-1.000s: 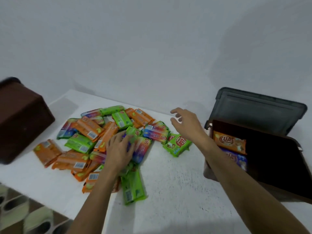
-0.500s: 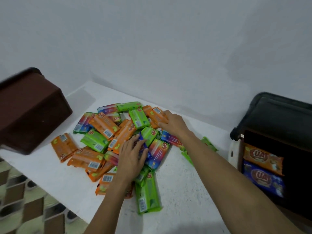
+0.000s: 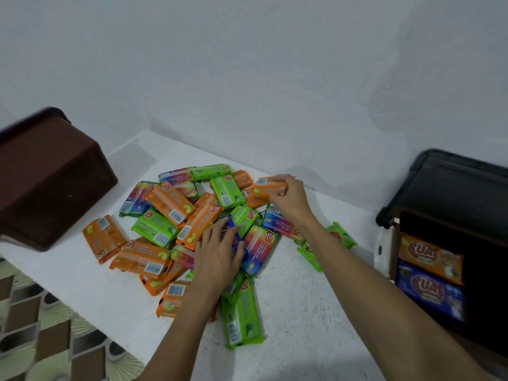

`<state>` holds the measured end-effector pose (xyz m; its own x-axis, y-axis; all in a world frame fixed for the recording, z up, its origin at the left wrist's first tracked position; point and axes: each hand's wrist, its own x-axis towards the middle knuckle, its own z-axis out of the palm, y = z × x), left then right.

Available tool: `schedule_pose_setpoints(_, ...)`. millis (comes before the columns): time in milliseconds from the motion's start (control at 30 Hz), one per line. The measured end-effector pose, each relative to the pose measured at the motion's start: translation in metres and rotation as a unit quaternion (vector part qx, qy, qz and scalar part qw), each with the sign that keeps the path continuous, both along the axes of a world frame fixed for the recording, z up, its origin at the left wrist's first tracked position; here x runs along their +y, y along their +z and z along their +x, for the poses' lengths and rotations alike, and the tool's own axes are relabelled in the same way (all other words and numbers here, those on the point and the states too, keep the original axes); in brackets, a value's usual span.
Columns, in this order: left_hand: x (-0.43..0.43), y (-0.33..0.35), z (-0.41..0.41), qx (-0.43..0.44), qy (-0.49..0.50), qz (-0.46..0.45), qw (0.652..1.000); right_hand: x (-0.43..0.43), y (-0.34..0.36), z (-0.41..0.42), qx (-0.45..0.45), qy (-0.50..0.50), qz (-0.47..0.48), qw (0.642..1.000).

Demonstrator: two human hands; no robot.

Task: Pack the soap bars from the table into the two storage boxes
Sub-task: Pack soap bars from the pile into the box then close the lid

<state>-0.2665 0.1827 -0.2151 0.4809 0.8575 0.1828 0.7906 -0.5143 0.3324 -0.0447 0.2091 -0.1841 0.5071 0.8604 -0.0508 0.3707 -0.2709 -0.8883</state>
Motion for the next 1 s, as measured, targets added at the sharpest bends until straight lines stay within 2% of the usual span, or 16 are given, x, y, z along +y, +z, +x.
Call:
schedule_pose_setpoints(133,0.000,0.007,0.003,0.002,0.005,-0.028,1.000,-0.019,0.005,0.008,0.078,-0.023,0.025,0.996)
schedule_pose_setpoints(233,-0.001,0.016,0.009,0.016,0.023,-0.058,0.998,-0.034,0.012,0.011,0.159,-0.056,0.069,0.983)
schedule_pose_setpoints(333,-0.006,0.023,0.019,0.033,0.055,-0.060,0.996,-0.051,0.024,0.011,0.201,-0.082,0.099,0.971)
schedule_pose_setpoints(533,-0.014,0.031,0.035,0.014,0.088,-0.101,0.991,-0.089,0.047,0.013,0.299,-0.070,0.130,0.943)
schedule_pose_setpoints(733,-0.016,0.033,0.043,0.007,0.082,-0.170,0.982,-0.120,0.068,0.013,0.454,-0.080,0.171,0.871)
schedule_pose_setpoints(900,-0.008,0.036,0.049,0.040,0.094,-0.185,0.977,-0.136,0.080,0.020,0.585,-0.111,0.192,0.780)
schedule_pose_setpoints(1000,-0.004,0.039,0.050,0.062,0.118,-0.159,0.978,-0.149,0.083,0.030,0.597,-0.086,0.182,0.776)
